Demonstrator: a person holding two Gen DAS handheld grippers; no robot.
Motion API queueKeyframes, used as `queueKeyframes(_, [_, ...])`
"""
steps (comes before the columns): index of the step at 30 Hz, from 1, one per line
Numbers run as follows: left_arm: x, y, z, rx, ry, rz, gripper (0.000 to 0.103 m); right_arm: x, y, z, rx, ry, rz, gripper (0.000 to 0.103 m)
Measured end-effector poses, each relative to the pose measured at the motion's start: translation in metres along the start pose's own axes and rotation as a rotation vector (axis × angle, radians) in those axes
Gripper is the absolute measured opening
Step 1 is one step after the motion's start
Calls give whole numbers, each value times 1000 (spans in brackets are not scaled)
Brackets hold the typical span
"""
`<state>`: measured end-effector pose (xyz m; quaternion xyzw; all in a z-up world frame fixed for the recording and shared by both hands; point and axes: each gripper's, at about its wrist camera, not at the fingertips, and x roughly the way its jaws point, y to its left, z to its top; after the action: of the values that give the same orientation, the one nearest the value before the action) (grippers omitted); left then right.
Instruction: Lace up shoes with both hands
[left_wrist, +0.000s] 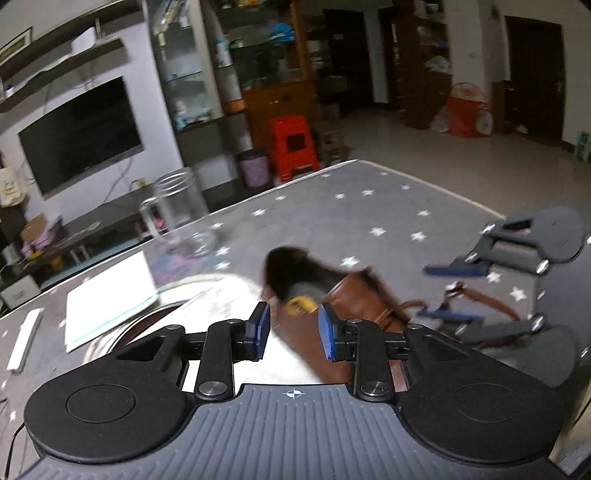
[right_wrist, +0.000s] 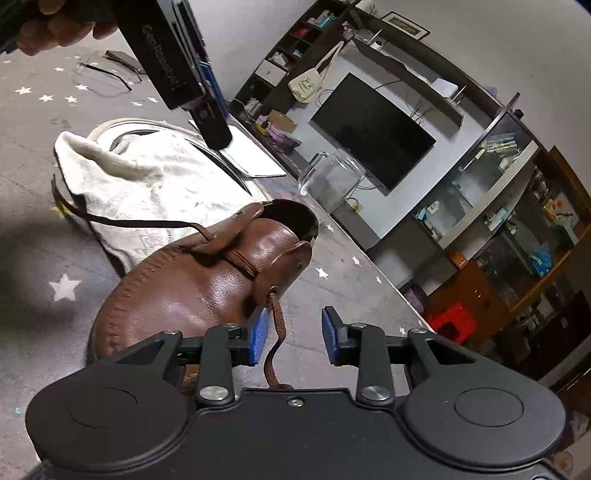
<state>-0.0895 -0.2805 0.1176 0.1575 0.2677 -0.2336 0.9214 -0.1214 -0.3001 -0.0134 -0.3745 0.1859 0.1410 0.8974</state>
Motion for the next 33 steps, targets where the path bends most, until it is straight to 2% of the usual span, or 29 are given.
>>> queueKeyframes(4, [16, -11, 11, 7, 6, -26, 32, 6, -5, -5, 15, 1, -2, 24])
queueKeyframes(6, [25, -15, 14, 12, 18, -35, 32, 8, -7, -8, 23, 2, -3, 15])
queueKeyframes(9, [33, -18, 15, 19, 36, -36, 33, 13, -11, -12, 34, 3, -5, 13])
queueKeyframes(10, [36, -18, 14, 19, 46, -35, 33, 14, -11, -13, 39, -8, -8, 7])
queueKeyframes(13, [42, -17, 11, 20, 70, -33, 33, 12, -13, -14, 73, -49, -56, 2])
queueKeyframes(17, [45, -15, 10, 23, 83, -31, 34, 2, -20, -16, 140, -102, -110, 2])
queueKeyframes(22, [35, -16, 9, 83, 91, 9, 36, -15, -22, -20, 234, -167, -191, 2])
queueKeyframes(29, [25, 1, -2, 53, 105, 46, 37, -42, -38, -27, 281, -211, -307, 2])
queueKeyframes(33, [26, 7, -9, 30, 112, 56, 37, -63, -55, -26, 255, -244, -356, 2])
